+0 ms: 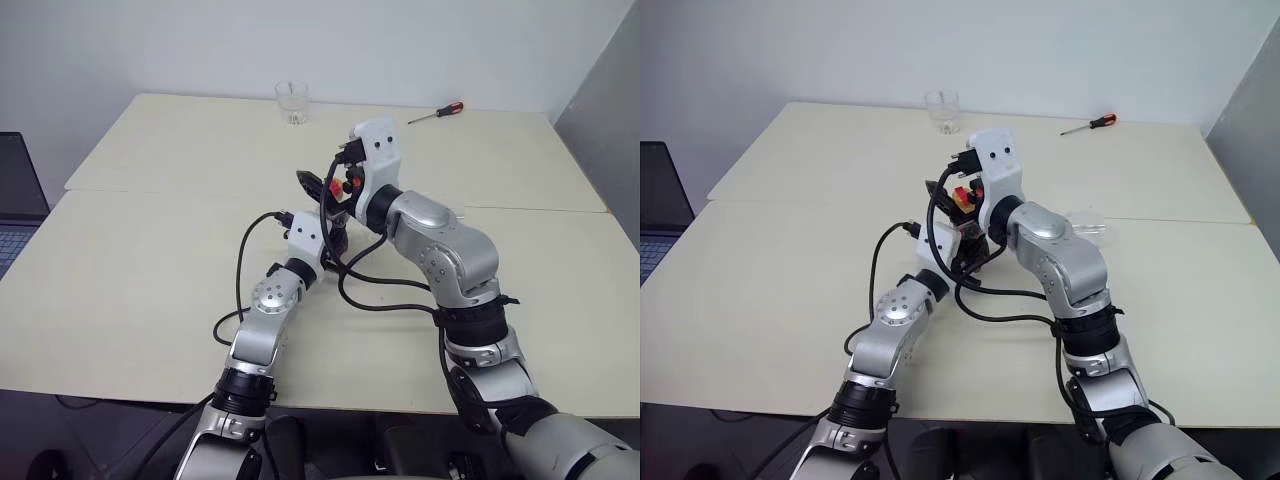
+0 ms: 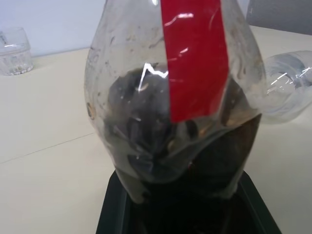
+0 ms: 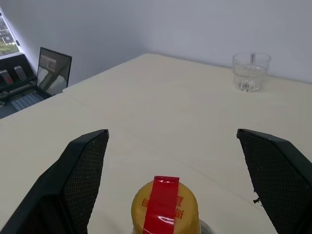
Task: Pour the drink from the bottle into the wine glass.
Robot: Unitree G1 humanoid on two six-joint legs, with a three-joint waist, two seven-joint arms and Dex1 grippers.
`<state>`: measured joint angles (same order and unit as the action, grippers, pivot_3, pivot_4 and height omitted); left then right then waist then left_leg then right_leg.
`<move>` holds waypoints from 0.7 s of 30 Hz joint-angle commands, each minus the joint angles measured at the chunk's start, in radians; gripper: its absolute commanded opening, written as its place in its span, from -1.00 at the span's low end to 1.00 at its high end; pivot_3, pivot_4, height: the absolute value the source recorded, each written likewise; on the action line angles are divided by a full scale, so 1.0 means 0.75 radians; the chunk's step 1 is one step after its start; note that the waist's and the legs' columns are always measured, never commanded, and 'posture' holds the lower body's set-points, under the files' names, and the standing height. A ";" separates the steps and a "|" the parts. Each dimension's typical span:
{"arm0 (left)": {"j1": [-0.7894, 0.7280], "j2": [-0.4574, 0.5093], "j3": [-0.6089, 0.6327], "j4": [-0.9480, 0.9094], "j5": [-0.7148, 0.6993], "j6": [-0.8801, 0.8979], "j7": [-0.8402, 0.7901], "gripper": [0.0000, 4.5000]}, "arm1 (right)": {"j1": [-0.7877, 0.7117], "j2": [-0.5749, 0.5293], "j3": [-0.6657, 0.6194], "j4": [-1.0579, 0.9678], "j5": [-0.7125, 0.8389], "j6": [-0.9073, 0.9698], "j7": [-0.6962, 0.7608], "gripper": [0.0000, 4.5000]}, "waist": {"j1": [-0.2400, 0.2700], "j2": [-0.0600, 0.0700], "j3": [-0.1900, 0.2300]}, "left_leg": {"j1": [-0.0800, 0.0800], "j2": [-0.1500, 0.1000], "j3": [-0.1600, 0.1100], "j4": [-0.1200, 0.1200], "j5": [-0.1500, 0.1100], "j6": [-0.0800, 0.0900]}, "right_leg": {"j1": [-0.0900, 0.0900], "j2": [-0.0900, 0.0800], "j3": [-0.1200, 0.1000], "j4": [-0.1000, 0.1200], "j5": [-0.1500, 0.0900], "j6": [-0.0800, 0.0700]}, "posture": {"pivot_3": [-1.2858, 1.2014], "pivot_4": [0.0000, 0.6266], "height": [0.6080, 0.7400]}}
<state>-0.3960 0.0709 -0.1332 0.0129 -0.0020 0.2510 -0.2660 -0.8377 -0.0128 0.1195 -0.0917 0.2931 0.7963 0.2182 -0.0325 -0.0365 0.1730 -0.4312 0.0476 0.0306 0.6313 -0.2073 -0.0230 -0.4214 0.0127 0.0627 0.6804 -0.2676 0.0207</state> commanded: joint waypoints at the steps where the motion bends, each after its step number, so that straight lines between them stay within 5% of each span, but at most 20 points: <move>1: -0.020 -0.005 0.002 -0.066 0.000 -0.039 0.013 -0.67 | -0.004 0.012 0.003 0.019 -0.015 -0.051 0.013 1.00 | 0.000 0.000 0.000 | 0.000 0.000 0.000 0.000 0.000 0.000 | 0.000 0.000 0.000 0.000 0.000 0.000 | 0.03 -0.52 1.00; 21: -0.027 0.001 0.007 -0.072 -0.006 -0.031 0.019 -0.67 | -0.045 -0.049 -0.115 0.152 0.011 -0.114 0.013 1.00 | 0.000 0.000 0.000 | 0.000 0.000 0.000 0.000 0.000 0.000 | 0.000 0.000 0.000 0.000 0.000 0.000 | 0.03 -0.52 1.00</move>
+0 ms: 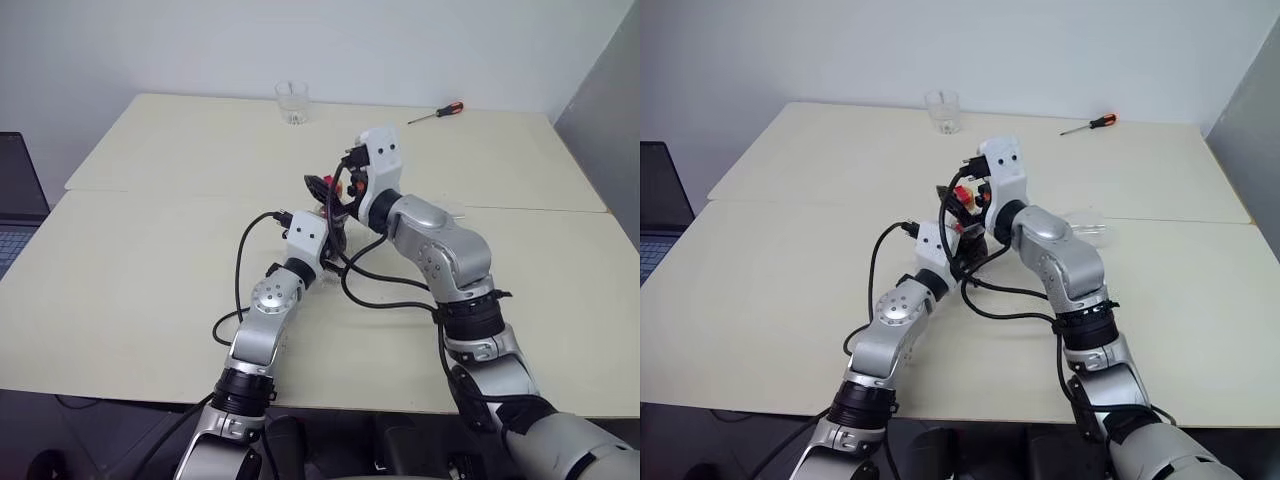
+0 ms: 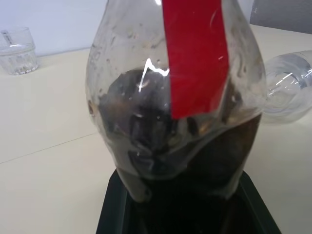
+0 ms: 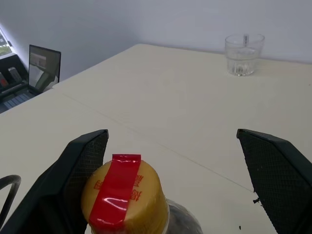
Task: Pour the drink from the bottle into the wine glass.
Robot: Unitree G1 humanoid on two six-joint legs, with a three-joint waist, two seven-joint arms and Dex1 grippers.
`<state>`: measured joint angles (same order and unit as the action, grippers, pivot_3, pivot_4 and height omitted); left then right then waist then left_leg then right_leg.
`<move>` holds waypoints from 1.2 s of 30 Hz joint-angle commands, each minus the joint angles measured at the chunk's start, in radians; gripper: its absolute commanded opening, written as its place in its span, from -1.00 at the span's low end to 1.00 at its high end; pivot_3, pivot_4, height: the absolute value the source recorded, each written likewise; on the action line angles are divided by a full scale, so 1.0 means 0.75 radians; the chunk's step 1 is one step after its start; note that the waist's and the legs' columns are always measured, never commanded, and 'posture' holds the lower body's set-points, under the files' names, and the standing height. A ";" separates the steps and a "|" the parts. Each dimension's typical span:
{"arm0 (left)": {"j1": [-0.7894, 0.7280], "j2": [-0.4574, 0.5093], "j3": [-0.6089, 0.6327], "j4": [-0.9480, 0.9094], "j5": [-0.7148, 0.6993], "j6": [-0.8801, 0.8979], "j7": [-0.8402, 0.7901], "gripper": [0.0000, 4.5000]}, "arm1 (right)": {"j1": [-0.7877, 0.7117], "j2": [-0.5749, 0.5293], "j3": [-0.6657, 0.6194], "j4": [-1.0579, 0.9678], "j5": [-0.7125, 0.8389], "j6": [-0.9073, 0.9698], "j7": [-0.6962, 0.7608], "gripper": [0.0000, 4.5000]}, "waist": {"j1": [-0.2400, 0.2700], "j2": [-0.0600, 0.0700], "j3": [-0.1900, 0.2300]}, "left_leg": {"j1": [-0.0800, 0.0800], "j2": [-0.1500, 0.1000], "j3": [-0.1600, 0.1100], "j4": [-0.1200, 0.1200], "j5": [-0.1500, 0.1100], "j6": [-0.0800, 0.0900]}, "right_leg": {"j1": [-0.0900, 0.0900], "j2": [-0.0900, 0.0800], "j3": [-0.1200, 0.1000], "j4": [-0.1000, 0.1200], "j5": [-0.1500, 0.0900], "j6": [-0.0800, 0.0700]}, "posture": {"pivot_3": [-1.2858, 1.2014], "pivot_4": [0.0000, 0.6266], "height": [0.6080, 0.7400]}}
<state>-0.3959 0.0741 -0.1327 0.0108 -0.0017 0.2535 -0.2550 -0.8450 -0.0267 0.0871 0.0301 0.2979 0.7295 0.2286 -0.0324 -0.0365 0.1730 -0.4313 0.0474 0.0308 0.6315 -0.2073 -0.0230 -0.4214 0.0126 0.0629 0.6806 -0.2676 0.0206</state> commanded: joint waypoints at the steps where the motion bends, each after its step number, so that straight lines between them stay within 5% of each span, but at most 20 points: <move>1: -0.025 -0.003 0.006 -0.071 -0.006 -0.034 0.005 -0.67 | -0.037 -0.035 -0.079 -0.009 0.006 -0.025 0.000 1.00 | 0.000 0.000 0.000 | 0.000 0.000 0.000 0.000 0.000 0.000 | 0.000 0.000 0.000 0.000 0.000 0.000 | 0.03 -0.52 1.00; 23: -0.046 -0.007 0.004 -0.031 -0.016 -0.056 0.002 -0.67 | 0.162 -0.188 -0.145 -0.503 0.198 0.302 0.044 1.00 | 0.000 0.000 0.000 | 0.000 0.000 -0.001 0.000 0.000 0.000 | 0.000 0.000 0.000 0.000 0.000 0.000 | 0.03 -0.52 1.00; 36: -0.045 -0.008 0.007 -0.029 -0.013 -0.064 -0.003 -0.67 | 0.122 -0.168 -0.086 -0.522 0.256 0.323 0.072 1.00 | -0.002 0.000 0.000 | 0.000 0.000 -0.001 0.001 0.000 0.000 | 0.000 0.001 0.000 0.000 0.000 0.000 | 0.03 -0.52 1.00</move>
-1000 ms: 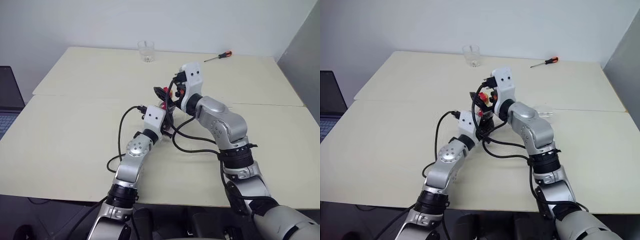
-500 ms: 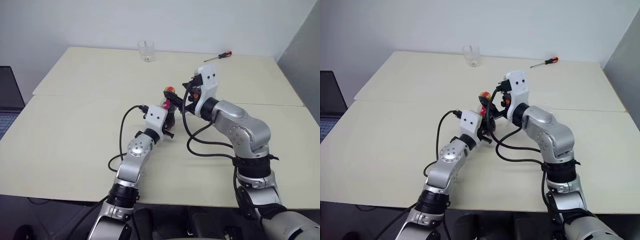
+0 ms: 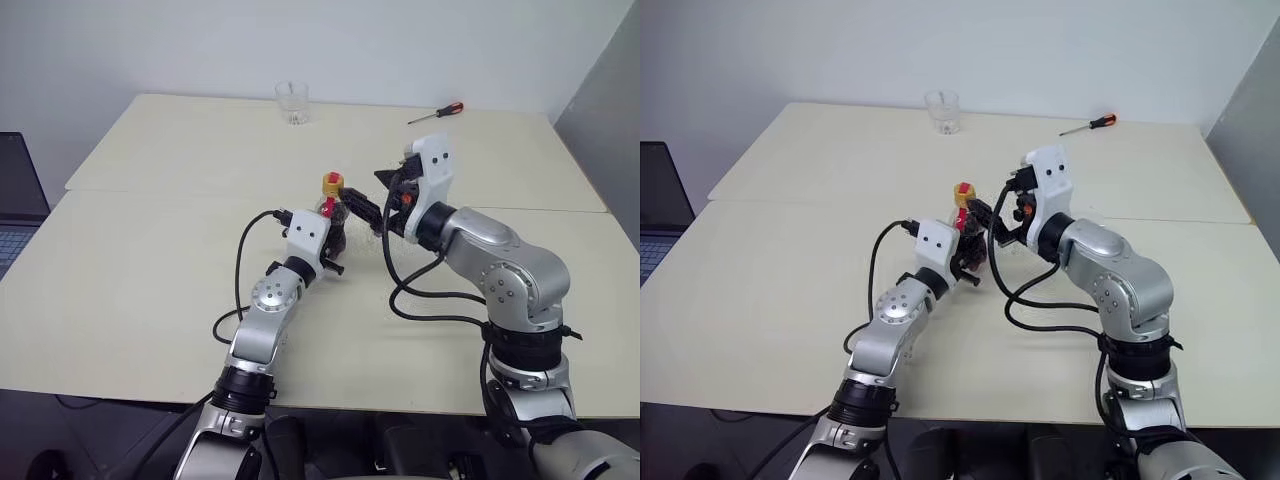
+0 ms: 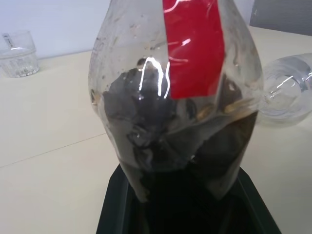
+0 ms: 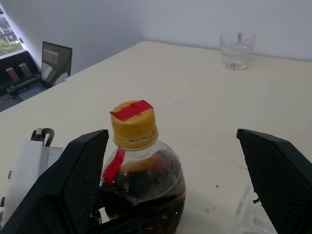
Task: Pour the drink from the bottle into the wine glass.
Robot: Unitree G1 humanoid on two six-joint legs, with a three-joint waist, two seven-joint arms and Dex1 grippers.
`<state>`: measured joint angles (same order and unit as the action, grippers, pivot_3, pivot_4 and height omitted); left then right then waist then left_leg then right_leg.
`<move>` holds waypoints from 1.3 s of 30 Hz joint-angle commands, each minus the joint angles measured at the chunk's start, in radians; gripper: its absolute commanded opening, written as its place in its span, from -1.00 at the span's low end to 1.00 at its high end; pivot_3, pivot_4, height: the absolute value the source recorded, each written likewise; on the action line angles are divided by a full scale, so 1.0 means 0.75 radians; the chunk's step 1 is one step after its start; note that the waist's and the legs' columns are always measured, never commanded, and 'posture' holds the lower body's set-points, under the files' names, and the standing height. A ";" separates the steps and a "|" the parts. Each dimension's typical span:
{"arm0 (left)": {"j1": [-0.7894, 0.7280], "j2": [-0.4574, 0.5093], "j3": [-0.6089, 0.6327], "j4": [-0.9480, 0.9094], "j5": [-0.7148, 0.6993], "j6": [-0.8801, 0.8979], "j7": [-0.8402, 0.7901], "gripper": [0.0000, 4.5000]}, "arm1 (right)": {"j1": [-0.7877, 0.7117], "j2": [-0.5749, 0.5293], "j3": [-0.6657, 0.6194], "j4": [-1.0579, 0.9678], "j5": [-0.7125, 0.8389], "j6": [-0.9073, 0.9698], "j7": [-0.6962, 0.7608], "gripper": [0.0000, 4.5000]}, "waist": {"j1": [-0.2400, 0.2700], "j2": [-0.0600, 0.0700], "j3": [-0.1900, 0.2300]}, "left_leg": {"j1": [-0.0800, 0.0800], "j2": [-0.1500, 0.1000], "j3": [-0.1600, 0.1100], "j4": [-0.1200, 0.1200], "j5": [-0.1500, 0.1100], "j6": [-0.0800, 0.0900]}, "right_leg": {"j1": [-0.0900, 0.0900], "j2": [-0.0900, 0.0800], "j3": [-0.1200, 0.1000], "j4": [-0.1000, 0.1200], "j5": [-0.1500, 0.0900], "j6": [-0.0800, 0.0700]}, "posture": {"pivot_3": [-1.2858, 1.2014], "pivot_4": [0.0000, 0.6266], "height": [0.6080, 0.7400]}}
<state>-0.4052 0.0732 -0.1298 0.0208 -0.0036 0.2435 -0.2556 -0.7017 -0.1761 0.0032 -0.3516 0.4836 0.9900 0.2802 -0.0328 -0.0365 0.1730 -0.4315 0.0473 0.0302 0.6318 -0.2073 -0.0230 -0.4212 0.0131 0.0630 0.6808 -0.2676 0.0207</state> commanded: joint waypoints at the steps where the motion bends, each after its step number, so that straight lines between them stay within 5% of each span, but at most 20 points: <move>1: -0.033 -0.008 0.003 -0.042 -0.009 -0.052 -0.001 -0.67 | -0.088 0.042 0.034 0.015 -0.001 -0.035 -0.003 1.00 | -0.002 0.000 0.000 | 0.000 0.000 0.000 0.000 0.000 0.000 | 0.000 0.000 0.000 0.000 0.000 0.000 | 0.03 -0.52 1.00; 39: -0.009 -0.006 0.003 -0.084 0.006 -0.038 0.017 -0.67 | -0.309 0.185 0.033 0.623 -0.215 -0.430 -0.011 1.00 | 0.002 0.000 0.000 | -0.001 0.000 0.001 0.002 0.000 0.000 | 0.000 0.000 0.000 0.001 0.000 0.000 | 0.03 -0.52 1.00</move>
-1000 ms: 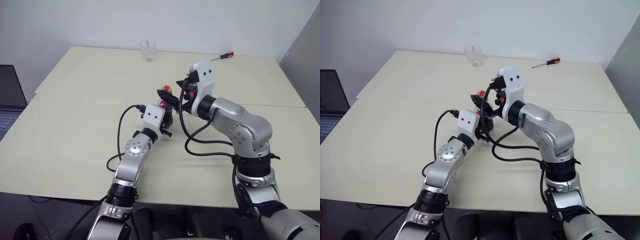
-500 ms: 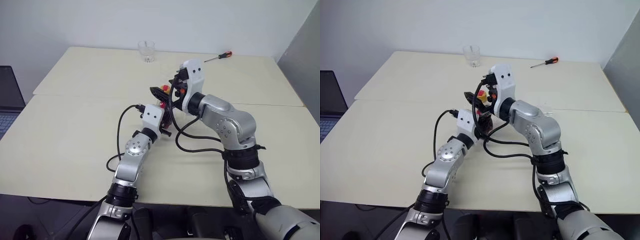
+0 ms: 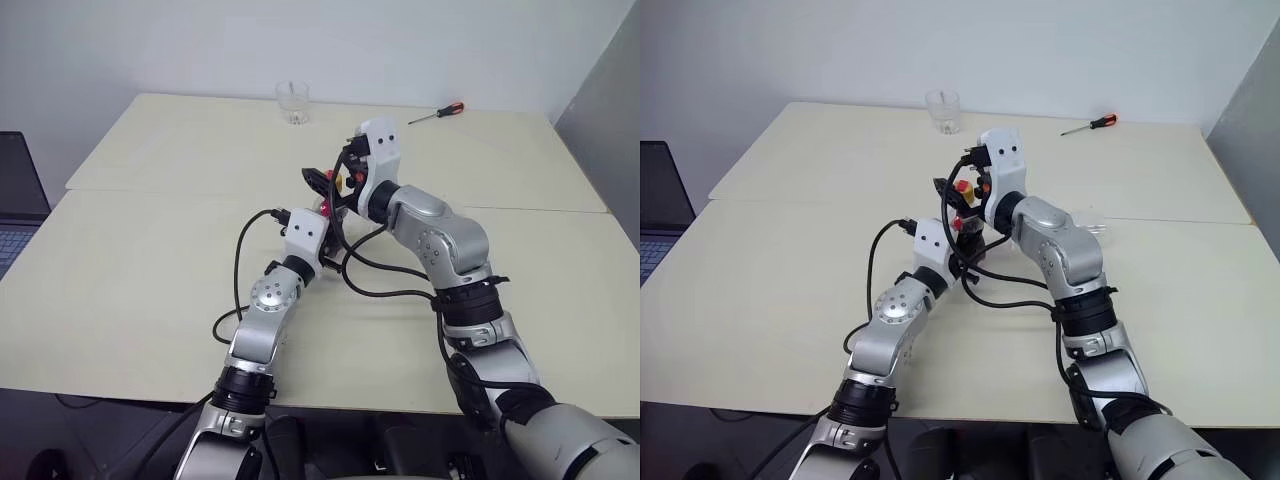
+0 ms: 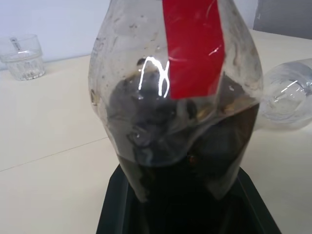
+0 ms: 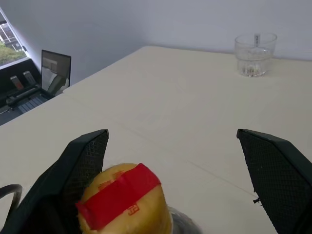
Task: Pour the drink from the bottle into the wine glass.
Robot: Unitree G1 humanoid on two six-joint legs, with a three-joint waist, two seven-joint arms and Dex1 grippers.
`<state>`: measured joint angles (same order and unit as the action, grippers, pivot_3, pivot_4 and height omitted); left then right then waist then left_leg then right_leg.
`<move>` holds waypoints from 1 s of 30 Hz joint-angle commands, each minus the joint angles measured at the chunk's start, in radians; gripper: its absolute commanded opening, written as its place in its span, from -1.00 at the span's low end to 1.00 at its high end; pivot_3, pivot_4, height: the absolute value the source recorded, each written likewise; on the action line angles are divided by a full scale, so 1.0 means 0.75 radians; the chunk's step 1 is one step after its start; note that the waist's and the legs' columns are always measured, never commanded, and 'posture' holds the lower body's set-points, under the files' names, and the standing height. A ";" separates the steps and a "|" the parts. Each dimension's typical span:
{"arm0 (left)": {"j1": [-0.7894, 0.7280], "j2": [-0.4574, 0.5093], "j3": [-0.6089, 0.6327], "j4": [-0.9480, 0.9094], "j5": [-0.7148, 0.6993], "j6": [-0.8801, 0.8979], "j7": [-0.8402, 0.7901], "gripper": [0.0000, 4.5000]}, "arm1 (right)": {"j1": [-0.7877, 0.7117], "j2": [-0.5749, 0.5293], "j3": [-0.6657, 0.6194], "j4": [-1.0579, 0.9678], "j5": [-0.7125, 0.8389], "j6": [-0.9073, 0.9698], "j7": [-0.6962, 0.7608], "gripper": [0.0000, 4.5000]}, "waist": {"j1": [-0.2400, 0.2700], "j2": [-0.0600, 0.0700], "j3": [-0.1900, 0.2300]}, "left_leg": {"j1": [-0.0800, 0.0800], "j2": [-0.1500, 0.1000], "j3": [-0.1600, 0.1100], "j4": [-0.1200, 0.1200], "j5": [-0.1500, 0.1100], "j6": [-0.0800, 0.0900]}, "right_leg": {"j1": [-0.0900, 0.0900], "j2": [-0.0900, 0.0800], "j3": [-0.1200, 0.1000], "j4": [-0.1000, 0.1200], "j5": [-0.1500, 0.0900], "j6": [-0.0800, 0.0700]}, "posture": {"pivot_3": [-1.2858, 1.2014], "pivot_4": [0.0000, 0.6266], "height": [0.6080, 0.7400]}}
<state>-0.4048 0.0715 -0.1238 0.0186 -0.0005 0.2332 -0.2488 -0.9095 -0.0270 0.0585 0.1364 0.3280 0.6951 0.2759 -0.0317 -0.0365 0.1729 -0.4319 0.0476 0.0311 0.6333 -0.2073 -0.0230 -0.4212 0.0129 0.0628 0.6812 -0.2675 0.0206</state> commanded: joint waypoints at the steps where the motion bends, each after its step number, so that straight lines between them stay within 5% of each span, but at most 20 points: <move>1: -0.008 -0.002 -0.005 -0.084 0.001 -0.023 0.007 -0.67 | -0.029 -0.019 -0.045 -0.030 -0.008 -0.036 -0.006 1.00 | 0.000 0.000 0.000 | 0.000 0.000 0.000 0.000 0.000 0.000 | 0.000 0.000 0.000 0.000 0.000 0.000 | 0.03 -0.52 1.00; 30: -0.009 0.007 -0.014 -0.081 -0.012 -0.013 -0.006 -0.68 | 0.201 -0.149 -0.065 -0.414 0.084 0.175 0.036 1.00 | 0.000 0.000 0.000 | 0.000 0.000 -0.001 0.000 0.000 0.000 | 0.000 0.000 0.000 0.001 0.000 0.000 | 0.03 -0.52 1.00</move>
<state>-0.3974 0.0803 -0.1424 0.0136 -0.0019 0.2514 -0.2543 -0.7585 -0.1229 0.0491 -0.1276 0.3782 0.8223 0.3067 -0.0320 -0.0365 0.1729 -0.4321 0.0475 0.0303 0.6336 -0.2073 -0.0230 -0.4211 0.0129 0.0630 0.6817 -0.2674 0.0206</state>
